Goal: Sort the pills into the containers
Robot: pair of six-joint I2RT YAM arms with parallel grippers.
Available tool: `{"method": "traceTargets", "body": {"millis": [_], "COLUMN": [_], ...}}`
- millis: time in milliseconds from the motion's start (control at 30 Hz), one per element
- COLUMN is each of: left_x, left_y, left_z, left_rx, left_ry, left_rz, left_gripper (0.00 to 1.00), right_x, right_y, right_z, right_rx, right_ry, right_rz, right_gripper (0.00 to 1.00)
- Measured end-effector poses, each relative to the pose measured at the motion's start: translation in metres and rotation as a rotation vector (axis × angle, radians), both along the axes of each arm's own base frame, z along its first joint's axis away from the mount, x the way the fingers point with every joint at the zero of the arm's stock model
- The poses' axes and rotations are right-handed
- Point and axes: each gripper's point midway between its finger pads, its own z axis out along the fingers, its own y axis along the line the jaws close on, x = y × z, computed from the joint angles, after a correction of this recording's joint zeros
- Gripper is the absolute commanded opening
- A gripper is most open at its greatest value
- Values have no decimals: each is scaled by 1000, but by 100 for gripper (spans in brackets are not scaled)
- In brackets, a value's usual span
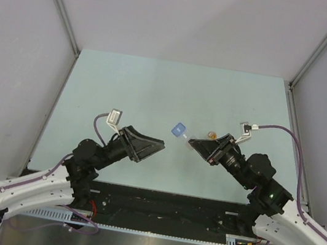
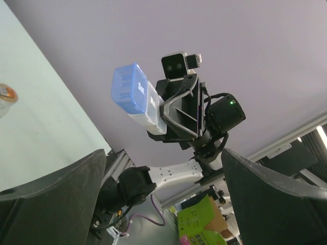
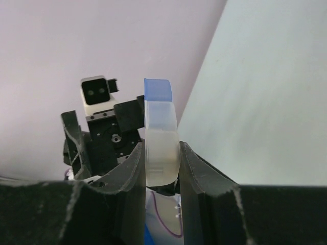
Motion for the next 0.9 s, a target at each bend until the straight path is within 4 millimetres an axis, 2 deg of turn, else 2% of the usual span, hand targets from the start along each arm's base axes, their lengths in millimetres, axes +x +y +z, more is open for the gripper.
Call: {"method": "traceTargets", "body": {"millis": [167,333,433,567,633,767,900], "left_x": [0,5,10,14,15,18,19], "left_y": [2,7,15,24,26,27,29], "left_z": [-18,-52,-66,-79,-87,-106,-117], "left_rx": [70,239,342,429,467,536,576], "left_ry": [4,11,8,0,5,36,60], "left_rz": [12,55,99,139,148,155,164], "left_gripper": [100,100,100,100,100,100,100], "right_x": [7,13,18,20,19,17,20], "right_y": [-10,-11,-7,2,5,12,17], "right_z": [-27,-62,-89,-137,-154,-183,-202], "right_rx": [-106,-242,-333,-479,-525,-592,-620], "right_ry": [36,78,118,196,220,255,281], "right_rz": [-35,-15,25,128,177,272,319], "right_gripper": [0,0,0,0,0,0,0]}}
